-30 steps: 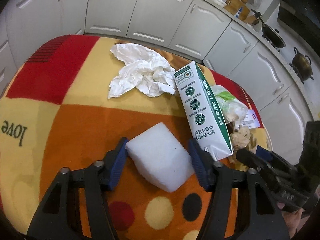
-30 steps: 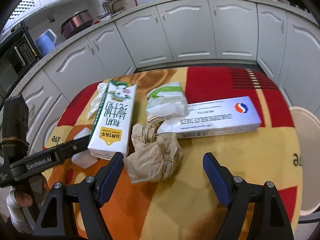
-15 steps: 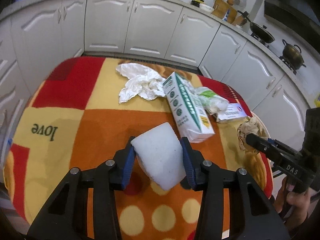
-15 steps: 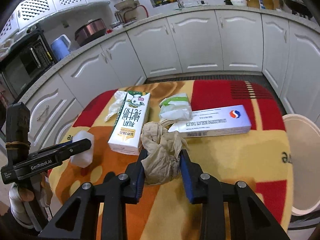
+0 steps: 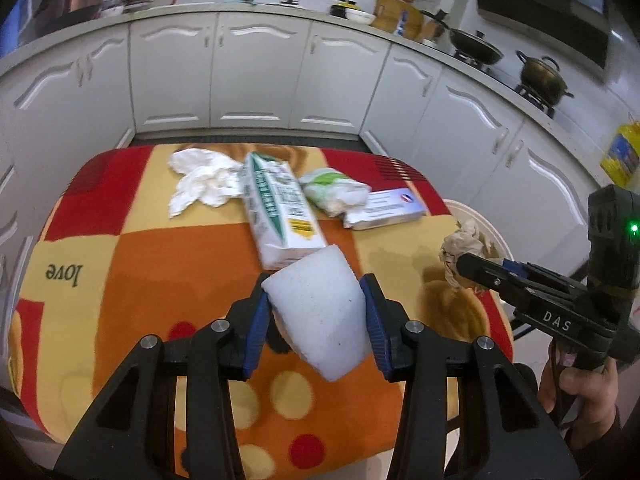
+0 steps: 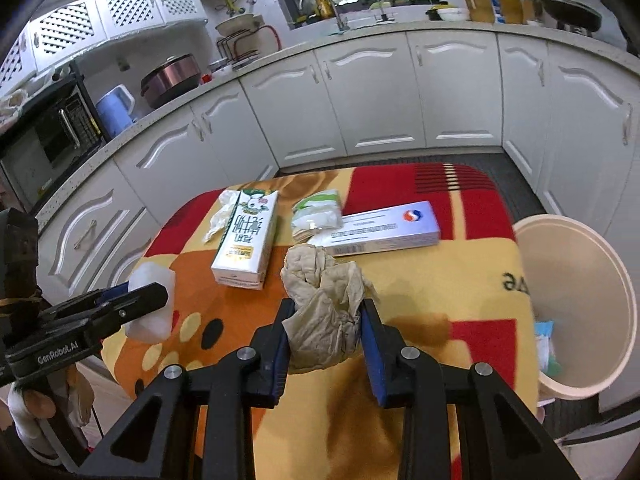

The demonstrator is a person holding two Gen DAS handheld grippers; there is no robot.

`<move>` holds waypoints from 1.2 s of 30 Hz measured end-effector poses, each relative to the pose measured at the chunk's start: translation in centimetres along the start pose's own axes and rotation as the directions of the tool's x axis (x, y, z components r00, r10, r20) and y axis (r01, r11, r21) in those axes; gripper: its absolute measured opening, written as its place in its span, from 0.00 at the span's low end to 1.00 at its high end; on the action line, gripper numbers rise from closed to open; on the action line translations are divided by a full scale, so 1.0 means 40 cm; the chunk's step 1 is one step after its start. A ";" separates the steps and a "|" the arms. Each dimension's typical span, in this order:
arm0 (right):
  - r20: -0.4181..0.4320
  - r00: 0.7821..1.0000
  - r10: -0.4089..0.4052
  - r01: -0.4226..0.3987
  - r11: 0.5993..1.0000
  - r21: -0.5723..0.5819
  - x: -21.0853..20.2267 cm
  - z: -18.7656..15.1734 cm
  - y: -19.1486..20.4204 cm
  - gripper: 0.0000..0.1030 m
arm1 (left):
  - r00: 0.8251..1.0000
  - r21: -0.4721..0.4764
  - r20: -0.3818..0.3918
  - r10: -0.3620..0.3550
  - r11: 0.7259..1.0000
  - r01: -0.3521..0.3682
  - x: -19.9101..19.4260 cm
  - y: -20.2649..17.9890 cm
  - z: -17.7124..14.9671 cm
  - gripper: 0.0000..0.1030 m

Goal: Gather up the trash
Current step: 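Carry the foam block and brown paper to the bin and release both inside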

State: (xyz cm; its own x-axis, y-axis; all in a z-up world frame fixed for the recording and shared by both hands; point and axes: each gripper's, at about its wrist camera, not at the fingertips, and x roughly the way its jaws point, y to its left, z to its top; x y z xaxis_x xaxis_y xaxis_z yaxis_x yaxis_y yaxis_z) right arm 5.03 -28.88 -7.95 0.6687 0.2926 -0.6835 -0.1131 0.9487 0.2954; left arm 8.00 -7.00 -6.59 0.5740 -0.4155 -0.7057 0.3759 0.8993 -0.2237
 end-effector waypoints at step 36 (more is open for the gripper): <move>0.042 0.992 -0.118 0.110 0.981 0.157 -0.123 -0.050 -0.251 0.30 | 0.995 0.183 -0.053 -0.087 0.979 0.095 0.114 -0.266 0.035 0.41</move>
State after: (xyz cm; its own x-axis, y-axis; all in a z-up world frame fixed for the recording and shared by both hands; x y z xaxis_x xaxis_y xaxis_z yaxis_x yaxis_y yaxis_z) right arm 1.39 -39.61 -8.90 0.7080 0.1730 -0.6847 0.0779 0.9445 0.3192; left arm 7.64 -18.65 -6.49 0.5001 -0.4842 -0.7179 0.5552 0.8155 -0.1632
